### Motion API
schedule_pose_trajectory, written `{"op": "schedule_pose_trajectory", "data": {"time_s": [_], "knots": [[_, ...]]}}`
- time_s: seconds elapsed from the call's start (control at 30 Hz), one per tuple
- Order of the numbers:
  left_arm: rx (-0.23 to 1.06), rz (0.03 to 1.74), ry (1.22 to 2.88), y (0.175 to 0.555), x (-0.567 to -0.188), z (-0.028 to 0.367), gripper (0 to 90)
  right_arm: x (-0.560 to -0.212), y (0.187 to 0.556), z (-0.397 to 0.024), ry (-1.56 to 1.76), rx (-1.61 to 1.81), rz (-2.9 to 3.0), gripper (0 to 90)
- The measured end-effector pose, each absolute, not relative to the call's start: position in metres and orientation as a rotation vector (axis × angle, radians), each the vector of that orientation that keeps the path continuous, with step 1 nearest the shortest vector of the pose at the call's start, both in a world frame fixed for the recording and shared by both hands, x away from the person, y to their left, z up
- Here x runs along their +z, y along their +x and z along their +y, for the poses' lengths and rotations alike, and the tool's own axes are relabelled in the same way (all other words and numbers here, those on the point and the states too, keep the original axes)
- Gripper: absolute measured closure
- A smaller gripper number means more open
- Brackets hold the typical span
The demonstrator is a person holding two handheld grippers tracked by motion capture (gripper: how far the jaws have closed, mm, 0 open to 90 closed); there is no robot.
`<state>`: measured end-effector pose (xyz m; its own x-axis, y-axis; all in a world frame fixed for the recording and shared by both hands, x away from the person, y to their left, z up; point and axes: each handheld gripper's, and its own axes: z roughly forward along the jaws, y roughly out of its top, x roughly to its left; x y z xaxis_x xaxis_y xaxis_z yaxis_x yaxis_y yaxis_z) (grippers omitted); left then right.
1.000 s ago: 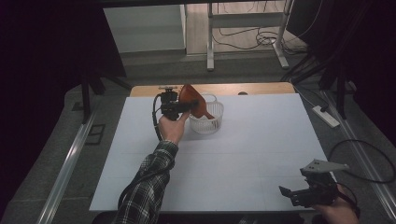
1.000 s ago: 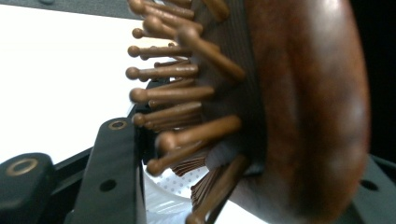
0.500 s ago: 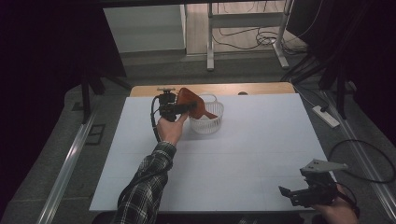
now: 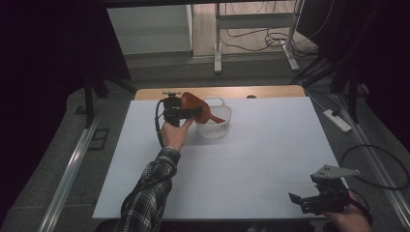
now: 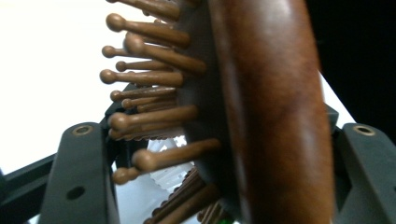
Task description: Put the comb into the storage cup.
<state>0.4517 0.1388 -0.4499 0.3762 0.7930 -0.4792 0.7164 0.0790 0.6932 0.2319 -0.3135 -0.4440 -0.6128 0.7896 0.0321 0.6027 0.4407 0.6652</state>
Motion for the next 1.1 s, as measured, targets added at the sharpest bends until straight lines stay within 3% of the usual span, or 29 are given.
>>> {"op": "schedule_pose_trajectory", "data": {"time_s": [1.1], "knots": [[0.136, 1.225, 1.827, 0.447, -0.438, 0.146, 15.7, -0.444, 0.231, -0.314, 1.196, 0.937, 2.405, 0.3]]}}
